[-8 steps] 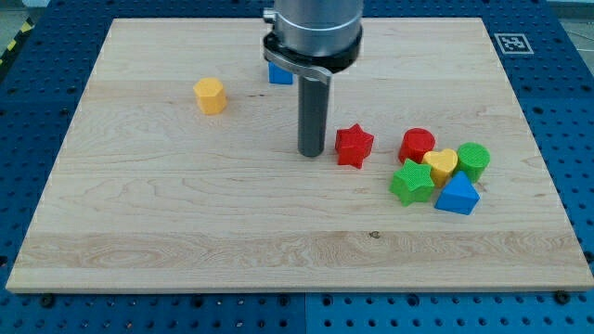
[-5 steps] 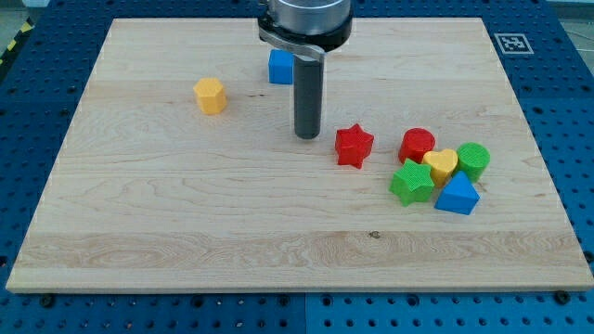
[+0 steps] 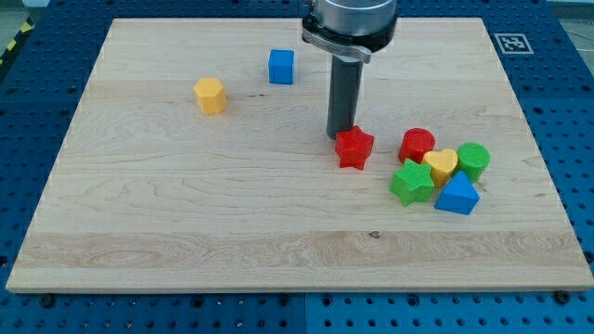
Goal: Push the red star into the group of blocks
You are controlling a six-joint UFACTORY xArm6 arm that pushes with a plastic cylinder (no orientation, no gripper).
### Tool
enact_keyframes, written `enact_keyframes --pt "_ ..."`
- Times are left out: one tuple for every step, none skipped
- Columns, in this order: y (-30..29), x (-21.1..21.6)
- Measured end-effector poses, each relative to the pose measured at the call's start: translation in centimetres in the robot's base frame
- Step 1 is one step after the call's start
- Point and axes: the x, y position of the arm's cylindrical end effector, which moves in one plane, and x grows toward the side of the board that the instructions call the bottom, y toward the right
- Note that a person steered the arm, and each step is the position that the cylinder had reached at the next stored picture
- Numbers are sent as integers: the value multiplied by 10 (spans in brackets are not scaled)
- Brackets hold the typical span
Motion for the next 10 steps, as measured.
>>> enact_keyframes --pt "3 4" --pt "3 4" --pt "-25 5" --pt "-43 4" --pt "-51 7" --pt "-61 7" --pt "-45 10" --pt "-32 13" --pt "-27 34" --pt "-27 35"
